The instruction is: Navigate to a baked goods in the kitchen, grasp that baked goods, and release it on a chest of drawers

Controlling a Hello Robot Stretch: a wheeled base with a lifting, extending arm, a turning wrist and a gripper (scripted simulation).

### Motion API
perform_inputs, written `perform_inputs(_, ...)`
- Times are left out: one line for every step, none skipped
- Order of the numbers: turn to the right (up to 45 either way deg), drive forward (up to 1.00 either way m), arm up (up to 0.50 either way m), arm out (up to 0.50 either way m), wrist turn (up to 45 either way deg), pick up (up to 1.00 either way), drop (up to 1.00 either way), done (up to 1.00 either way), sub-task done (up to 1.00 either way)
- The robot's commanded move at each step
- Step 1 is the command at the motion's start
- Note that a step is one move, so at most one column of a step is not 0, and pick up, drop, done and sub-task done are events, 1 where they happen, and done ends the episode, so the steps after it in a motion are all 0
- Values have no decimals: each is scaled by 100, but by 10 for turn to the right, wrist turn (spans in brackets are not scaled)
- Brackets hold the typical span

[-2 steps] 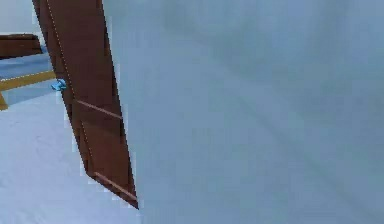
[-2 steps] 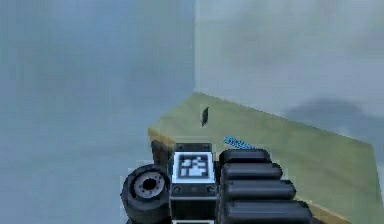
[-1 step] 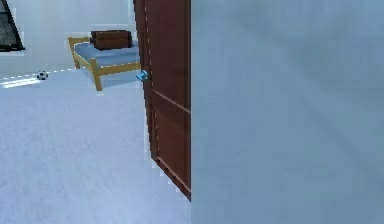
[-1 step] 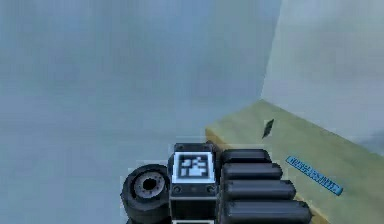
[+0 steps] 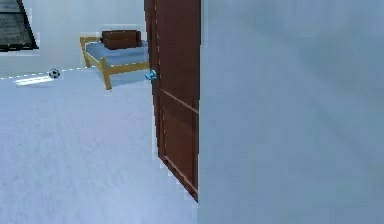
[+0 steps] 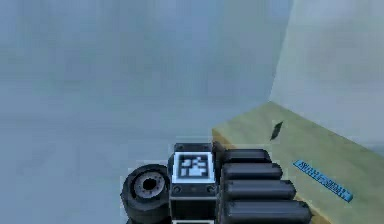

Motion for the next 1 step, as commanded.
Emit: perform_inputs(450,0,0,0,0,0,0,0,0)
